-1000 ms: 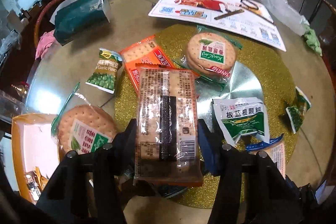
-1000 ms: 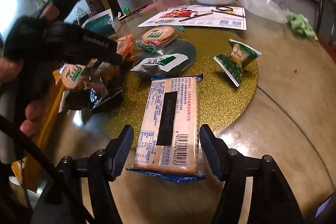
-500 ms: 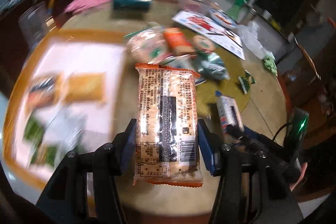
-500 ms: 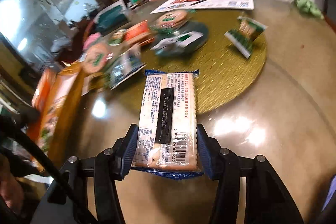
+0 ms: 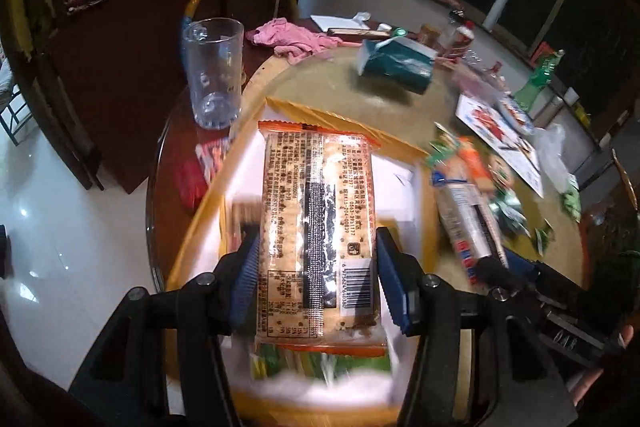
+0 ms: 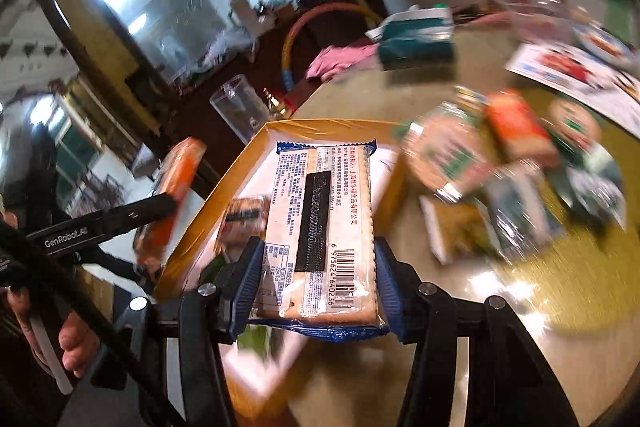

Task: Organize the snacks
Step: 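Carry both cracker packs into the white tray and open both grippers, then grasp the green garlic pea packet with the right gripper while the left grasps the white-green sachet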

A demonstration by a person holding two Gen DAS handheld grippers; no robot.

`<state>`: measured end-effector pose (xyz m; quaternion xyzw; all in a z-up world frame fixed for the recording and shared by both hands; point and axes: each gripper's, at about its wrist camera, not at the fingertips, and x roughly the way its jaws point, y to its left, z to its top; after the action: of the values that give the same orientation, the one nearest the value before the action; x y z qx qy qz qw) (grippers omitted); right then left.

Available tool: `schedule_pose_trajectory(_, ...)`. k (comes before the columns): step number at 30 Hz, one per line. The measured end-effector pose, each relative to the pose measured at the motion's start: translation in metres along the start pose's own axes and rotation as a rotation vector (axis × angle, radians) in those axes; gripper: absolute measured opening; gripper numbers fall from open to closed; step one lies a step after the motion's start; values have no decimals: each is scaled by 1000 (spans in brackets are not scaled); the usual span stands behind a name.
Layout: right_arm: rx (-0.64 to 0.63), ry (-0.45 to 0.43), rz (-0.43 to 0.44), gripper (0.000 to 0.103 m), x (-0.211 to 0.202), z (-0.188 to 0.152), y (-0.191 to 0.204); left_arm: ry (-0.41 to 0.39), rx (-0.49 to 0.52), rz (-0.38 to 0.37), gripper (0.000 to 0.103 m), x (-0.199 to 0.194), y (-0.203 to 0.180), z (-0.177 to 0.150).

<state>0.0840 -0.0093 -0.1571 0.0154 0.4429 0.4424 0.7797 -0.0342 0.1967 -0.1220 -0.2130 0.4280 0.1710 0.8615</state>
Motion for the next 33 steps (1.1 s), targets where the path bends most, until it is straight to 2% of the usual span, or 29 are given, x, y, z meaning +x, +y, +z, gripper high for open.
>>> schedule_pose_trajectory(3, -3, 54, -62, 54, 50, 22, 7, 73, 3, 19, 57, 46, 8, 29)
schedule_pose_trajectory(5, -5, 88, -134, 54, 83, 32, 7, 120, -10, 29, 57, 74, 17, 41)
schedule_pose_trajectory(10, 7, 89, -190, 56, 113, 32, 6, 194, -10, 10, 58, 127, 27, 57)
schedule_pose_trajectory(12, 9, 98, -192, 58, 116, 29, 5, 249, -18, 23, 64, 146, 32, 58)
schedule_pose_trajectory(13, 6, 73, -185, 59, 109, 27, 5, 261, -38, 13, 64, 147, 36, 58)
schedule_pose_trajectory(14, 9, 46, -179, 63, 98, 25, 6, 236, -61, -13, 64, 140, 39, 58)
schedule_pose_trajectory(15, 13, 13, -160, 72, 83, 23, 5, 193, -77, -43, 66, 130, 40, 58)
schedule_pose_trajectory(16, 16, -19, -137, 76, 70, 20, 6, 150, -88, -58, 69, 116, 39, 57)
schedule_pose_trajectory(17, 18, -47, -113, 80, 58, 18, 6, 111, -94, -55, 77, 102, 36, 55)
schedule_pose_trajectory(18, 17, -77, -85, 80, 44, 14, 6, 55, -92, -48, 85, 83, 31, 50)
schedule_pose_trajectory(20, 21, -128, -49, 80, 10, 1, 0, -11, -62, -37, 90, 57, 14, 41)
schedule_pose_trajectory(22, 41, -165, -55, 80, -14, -10, -12, -10, -9, -27, 90, 39, -11, 26)
schedule_pose_trajectory(24, 63, -194, -94, 80, -41, -21, -34, -25, 6, -45, 90, 25, -34, 10)
schedule_pose_trajectory(26, 121, -187, -154, 80, -66, -29, -71, -53, 37, -94, 90, 12, -59, -10)
schedule_pose_trajectory(28, 250, -207, -271, 80, -99, -37, -125, -47, 86, -130, 90, 9, -91, -26)
schedule_pose_trajectory(32, 517, -258, -385, 79, -139, -47, -219, 6, 136, -157, 90, 27, -135, -38)
schedule_pose_trajectory(33, 558, -261, -403, 72, -141, -48, -233, 24, 142, -148, 90, 34, -143, -37)
